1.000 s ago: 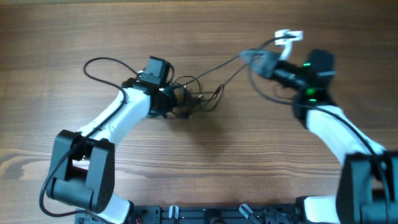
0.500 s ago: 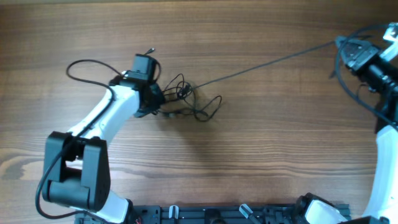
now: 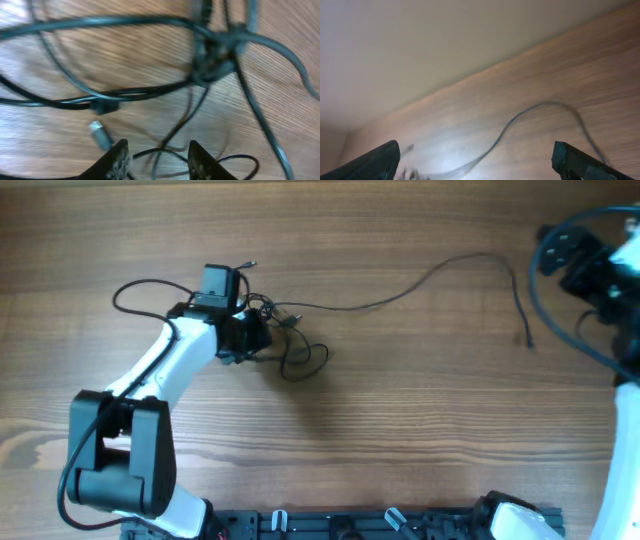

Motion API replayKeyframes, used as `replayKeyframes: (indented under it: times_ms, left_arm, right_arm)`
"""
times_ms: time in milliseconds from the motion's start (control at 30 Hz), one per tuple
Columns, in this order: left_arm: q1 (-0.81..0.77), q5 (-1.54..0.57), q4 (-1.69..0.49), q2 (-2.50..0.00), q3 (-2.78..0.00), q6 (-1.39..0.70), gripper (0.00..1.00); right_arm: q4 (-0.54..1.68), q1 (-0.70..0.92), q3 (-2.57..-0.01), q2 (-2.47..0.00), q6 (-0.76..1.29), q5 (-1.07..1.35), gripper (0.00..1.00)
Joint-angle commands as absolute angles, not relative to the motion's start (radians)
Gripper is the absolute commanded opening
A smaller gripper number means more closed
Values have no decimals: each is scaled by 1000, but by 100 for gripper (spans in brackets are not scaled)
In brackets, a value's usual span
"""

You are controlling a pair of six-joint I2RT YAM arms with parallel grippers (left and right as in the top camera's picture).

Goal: Untangle cables

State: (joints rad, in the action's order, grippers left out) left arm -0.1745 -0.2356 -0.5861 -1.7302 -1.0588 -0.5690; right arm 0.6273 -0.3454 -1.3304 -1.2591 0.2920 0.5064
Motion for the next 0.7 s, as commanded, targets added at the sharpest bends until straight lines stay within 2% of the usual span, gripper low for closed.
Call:
replayKeyframes:
  times_ms: [0, 100, 133, 200, 367, 433, 467, 533, 567, 600, 633, 667]
  left_arm:
    - [-203, -250, -499, -1736, -1053, -558, 52]
    - [-178, -250, -489, -1735, -1053, -590, 51]
    - [-155, -250, -490, -1734, -1053, -610, 50]
    - [-113, -252, -487, -1728, -1053, -683, 51]
    - [-75, -296, -459, -1727, -1053, -698, 51]
    - [-76, -296, -430, -1727, -1053, -755, 52]
    - [-76, -296, -415, -1727, -1053, -772, 52]
    - [-76, -303, -396, -1728, -1053, -772, 52]
    - [-76, -303, -392, -1731, -1053, -772, 47]
    - [-76, -303, -376, -1737, -1053, -773, 42]
    - [-76, -303, -358, -1745, -1053, -792, 36]
    - [-76, -302, -345, -1755, -1053, -818, 31]
  right_arm:
    - [651, -153, -1269, -1278, 139, 515, 100]
    - [615, 62, -1166, -1373, 0, 586, 99]
    - [572, 173, -1140, -1466, -43, 601, 98]
    - [459, 280, -1139, -1589, -71, 690, 95]
    - [145, 506, -1139, -1896, -17, 719, 88]
    - [52, 572, -1139, -1973, 78, 610, 83]
    - [10, 596, -1139, -2006, 140, 515, 77]
    - [-66, 610, -1139, -2029, 229, 519, 55]
    - [-99, 610, -1139, -2029, 262, 543, 31]
    - [-115, 608, -1139, -2029, 273, 565, 18]
    - [-110, 607, -1139, -2029, 273, 592, 9]
    - [-109, 607, -1139, -2029, 273, 632, 8]
